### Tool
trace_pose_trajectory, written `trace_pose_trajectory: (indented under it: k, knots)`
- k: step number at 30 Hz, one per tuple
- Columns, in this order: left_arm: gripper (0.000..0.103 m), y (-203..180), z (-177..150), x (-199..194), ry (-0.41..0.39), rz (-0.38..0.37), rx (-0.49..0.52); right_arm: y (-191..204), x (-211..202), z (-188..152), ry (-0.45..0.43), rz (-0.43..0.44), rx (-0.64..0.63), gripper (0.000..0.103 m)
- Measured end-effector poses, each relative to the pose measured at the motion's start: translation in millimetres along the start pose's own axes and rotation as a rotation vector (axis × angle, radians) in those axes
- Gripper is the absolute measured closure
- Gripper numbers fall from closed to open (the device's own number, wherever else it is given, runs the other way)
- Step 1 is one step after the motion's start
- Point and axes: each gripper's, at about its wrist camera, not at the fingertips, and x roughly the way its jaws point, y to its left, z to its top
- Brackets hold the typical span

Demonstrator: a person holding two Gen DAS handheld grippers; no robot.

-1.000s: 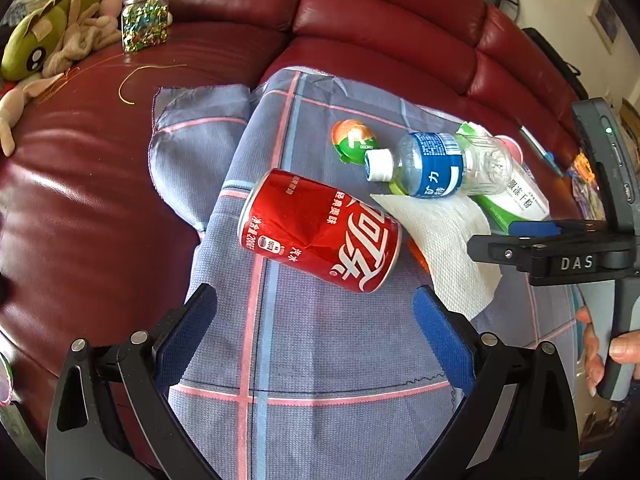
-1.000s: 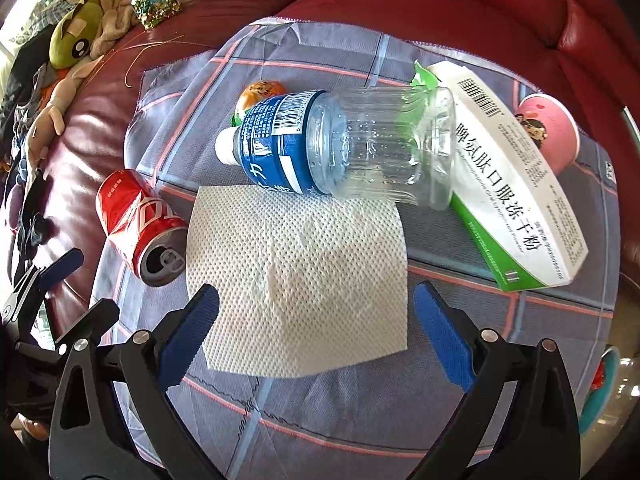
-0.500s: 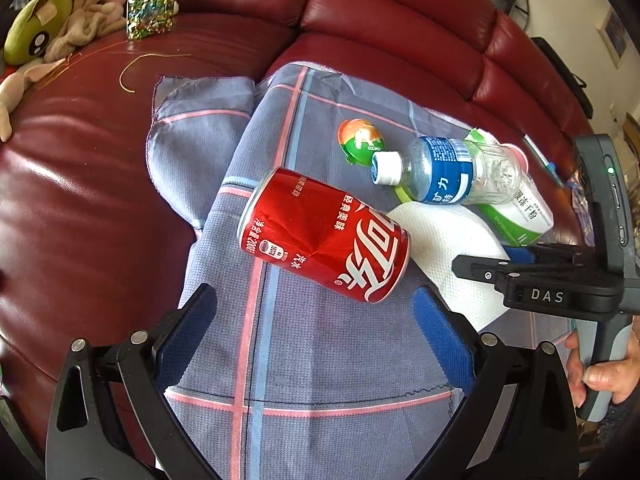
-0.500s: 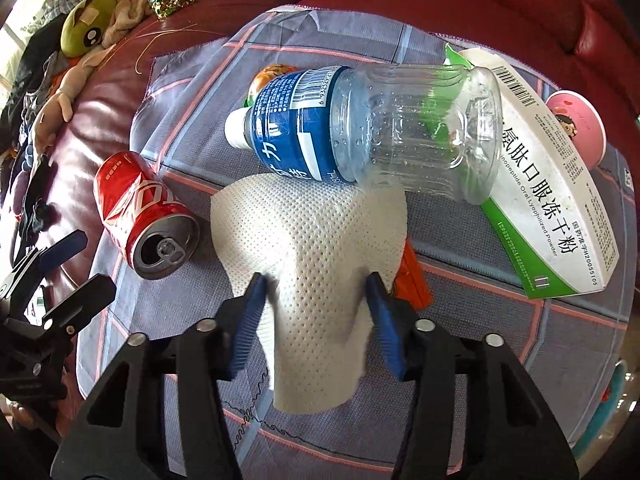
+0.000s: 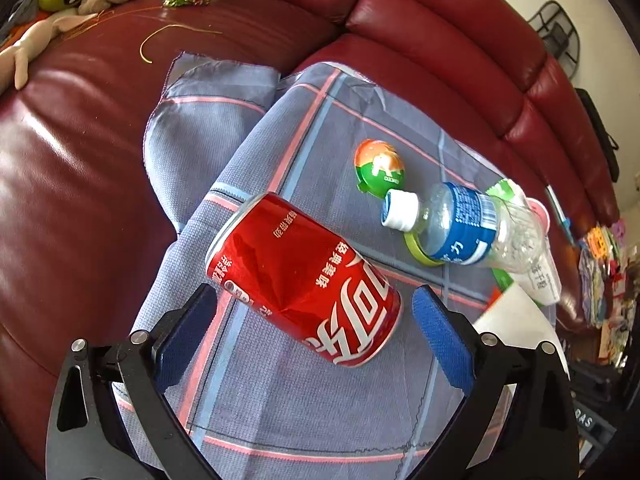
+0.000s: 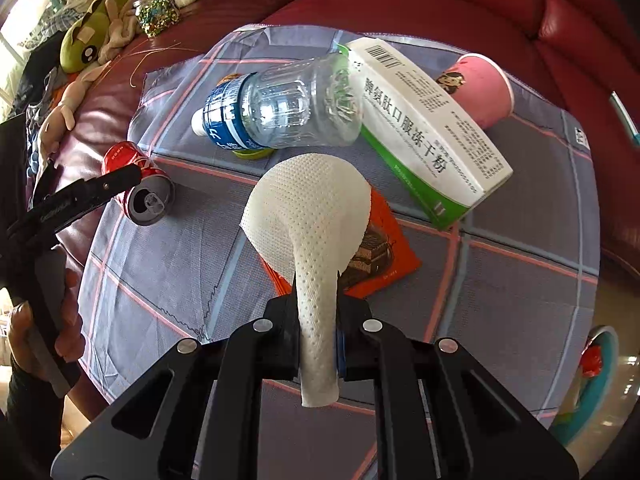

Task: Collect trash
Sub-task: 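Grasp the white tissue with right tool while left tool grasps the red cola can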

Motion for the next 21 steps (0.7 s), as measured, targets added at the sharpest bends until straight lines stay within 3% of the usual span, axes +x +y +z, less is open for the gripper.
trace_pose_trajectory:
  k: [7, 9, 13, 21]
  knots:
    - [0.005, -10.1, 4.2, 23.6, 0.009, 0.066, -0.029, -10.5, -6.7, -7.8, -0.011, -0.004, 0.002, 0.091]
    - [0.012, -12.7, 3.7, 28.8, 0.016, 0.074, -0.016, -12.7, -9.2, -8.8, -0.02, 0.0, 0.006, 0.091]
    - [0.037, -21.9, 0.3, 27.9, 0.009, 0.09, 0.048, -19.6, -12.6, -11.0, -0.032, 0.002, 0.018, 0.091]
    - [0.04, -50.5, -29.5, -0.4, -0.038, 0.132, 0.216, -35.0, -28.1, -22.0, -0.067, 0.02, 0.054, 0.091]
